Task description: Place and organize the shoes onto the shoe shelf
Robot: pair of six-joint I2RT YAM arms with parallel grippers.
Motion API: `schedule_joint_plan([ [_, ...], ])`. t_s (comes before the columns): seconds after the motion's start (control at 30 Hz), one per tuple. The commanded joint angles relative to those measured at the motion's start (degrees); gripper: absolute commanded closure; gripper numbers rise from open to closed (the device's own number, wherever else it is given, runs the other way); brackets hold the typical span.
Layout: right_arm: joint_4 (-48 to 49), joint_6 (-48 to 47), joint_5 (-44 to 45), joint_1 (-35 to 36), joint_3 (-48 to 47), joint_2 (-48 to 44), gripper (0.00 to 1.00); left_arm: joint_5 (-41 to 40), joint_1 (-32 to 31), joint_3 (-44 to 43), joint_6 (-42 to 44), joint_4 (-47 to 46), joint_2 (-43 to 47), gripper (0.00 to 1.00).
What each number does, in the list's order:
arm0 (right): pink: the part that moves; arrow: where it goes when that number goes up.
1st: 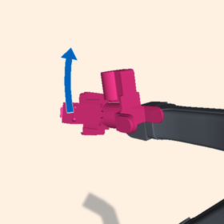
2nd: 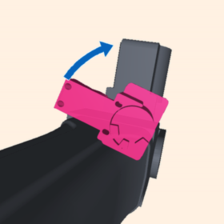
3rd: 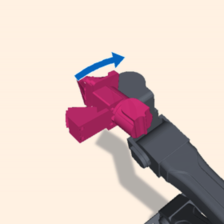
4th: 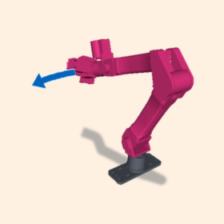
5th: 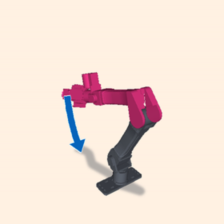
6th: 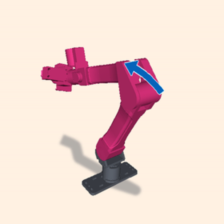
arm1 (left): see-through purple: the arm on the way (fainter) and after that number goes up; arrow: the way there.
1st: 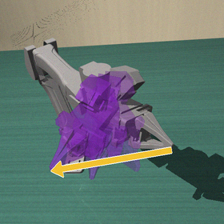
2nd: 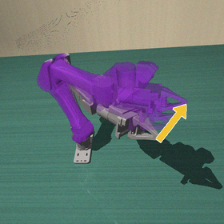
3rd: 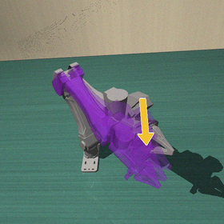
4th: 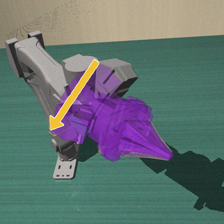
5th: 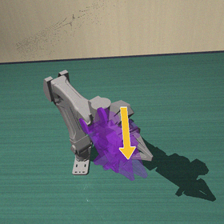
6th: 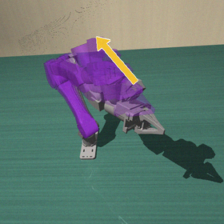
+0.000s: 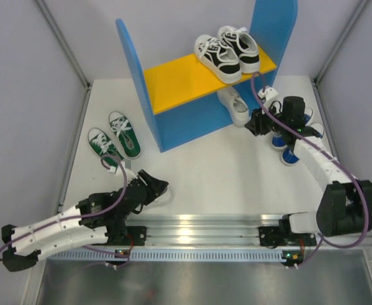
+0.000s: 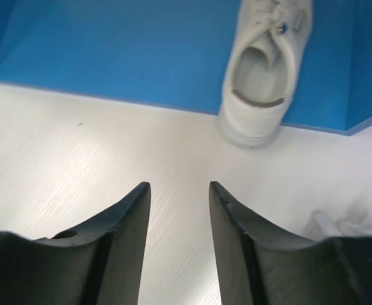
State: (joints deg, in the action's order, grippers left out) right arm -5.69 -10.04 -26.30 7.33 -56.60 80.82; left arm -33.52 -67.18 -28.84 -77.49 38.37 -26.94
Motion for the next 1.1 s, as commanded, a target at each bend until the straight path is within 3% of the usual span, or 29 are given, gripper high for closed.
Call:
schedule_joint_plan([
  [0.0,-7.31,-6.65,-9.46,0.40,3.42,-7.94,0.55,-5.32,-0.15,-3.23,-17.83,7.23,-0.92,0.45],
  [0.13,-10.12,-9.64,-12.45,0.31,7.02,-16.28,0.47,-10.86,-0.06,-8.94,-37.31,20.57,-5.74,0.50],
  [0.2,-10.48,-10.35,-13.07,0.14,8.43,-18.58,0.43,-12.35,-0.06,-12.62,-41.93,28.84,-8.29,0.49],
  [0.47,-9.69,-9.38,-18.16,-3.72,10.80,-24.48,0.38,-12.36,-0.06,-17.74,-51.79,36.51,-20.08,0.27],
  [0.6,-9.78,-9.29,-20.36,-5.22,11.25,-25.36,0.37,-11.75,1.52,-17.22,-49.52,31.71,-22.10,0.26],
  [0.77,-9.77,-9.20,-21.59,-6.19,11.51,-25.62,0.37,0.79,15.03,-15.11,-32.73,17.28,-24.65,0.27],
  [0.83,-9.69,-9.12,-22.03,-6.63,11.51,-25.97,0.37,1.87,18.73,-14.76,-32.11,15.95,-26.31,0.27],
  [1.07,-9.34,-8.50,-23.35,-9.44,12.04,-26.24,0.37,8.11,21.56,-9.40,-35.44,10.15,-27.64,0.36],
])
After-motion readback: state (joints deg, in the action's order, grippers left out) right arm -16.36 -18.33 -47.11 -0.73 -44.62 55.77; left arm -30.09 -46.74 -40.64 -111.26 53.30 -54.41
